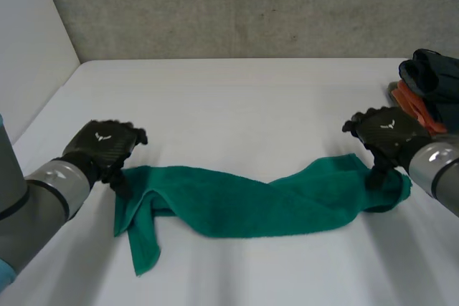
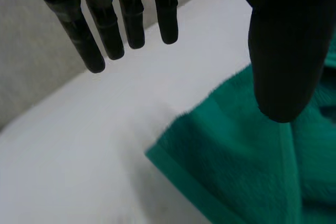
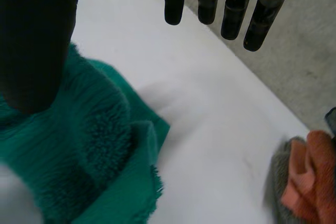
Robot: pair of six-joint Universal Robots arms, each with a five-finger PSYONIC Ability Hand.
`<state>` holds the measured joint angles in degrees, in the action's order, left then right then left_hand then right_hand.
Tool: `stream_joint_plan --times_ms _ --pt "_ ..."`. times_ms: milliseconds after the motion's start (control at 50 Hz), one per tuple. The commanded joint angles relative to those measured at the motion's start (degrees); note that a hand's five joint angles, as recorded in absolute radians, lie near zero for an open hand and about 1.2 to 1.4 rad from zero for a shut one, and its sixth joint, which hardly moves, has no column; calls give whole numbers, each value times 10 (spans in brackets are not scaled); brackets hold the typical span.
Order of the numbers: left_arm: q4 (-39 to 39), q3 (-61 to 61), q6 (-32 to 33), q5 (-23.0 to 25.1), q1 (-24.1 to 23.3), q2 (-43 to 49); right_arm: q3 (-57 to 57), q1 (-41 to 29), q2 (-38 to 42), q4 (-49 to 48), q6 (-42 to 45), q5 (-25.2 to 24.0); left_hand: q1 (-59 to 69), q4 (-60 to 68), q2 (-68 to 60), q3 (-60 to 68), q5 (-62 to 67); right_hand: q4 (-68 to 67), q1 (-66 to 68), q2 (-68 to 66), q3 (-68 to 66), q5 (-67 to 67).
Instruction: Fold the laundry.
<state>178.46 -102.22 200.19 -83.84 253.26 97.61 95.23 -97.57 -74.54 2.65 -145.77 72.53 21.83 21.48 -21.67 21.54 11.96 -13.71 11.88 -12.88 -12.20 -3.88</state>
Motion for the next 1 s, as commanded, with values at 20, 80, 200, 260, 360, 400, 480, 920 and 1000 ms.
stream_joint_plan --times_ms 20,80,200,260,360,400,480,920,1000 --pt "-16 -24 -35 4 44 7 39 26 -3 -1 2 -12 84 87 -86 87 83 37 -19 29 22 39" --pt "-11 -39 -40 4 43 8 48 31 -3 -7 2 -12 82 86 -84 85 81 37 -19 29 22 39" --pt "11 -57 -48 3 37 15 71 34 -3 -26 1 -12 81 84 -82 84 79 37 -19 29 22 39" --pt "16 -63 -53 3 36 32 78 34 -3 -34 1 -11 81 84 -82 84 79 36 -18 28 21 38" --pt "23 -64 -68 3 34 52 86 33 -2 -41 1 -11 84 88 -86 87 83 36 -18 28 21 38" --pt "38 -64 -74 3 30 54 87 33 -2 -41 1 -11 92 96 -94 95 91 36 -18 28 21 38" --pt "61 -64 -77 3 29 55 90 33 -2 -43 1 -12 118 121 -119 120 116 36 -18 28 21 38" --pt "80 -46 -73 -2 16 93 98 34 0 -55 2 -12 512 516 -514 515 511 36 -18 28 21 38" --pt "87 -33 -69 -4 19 87 96 34 -1 -54 3 -12 582 585 -583 585 580 36 -18 28 21 38"
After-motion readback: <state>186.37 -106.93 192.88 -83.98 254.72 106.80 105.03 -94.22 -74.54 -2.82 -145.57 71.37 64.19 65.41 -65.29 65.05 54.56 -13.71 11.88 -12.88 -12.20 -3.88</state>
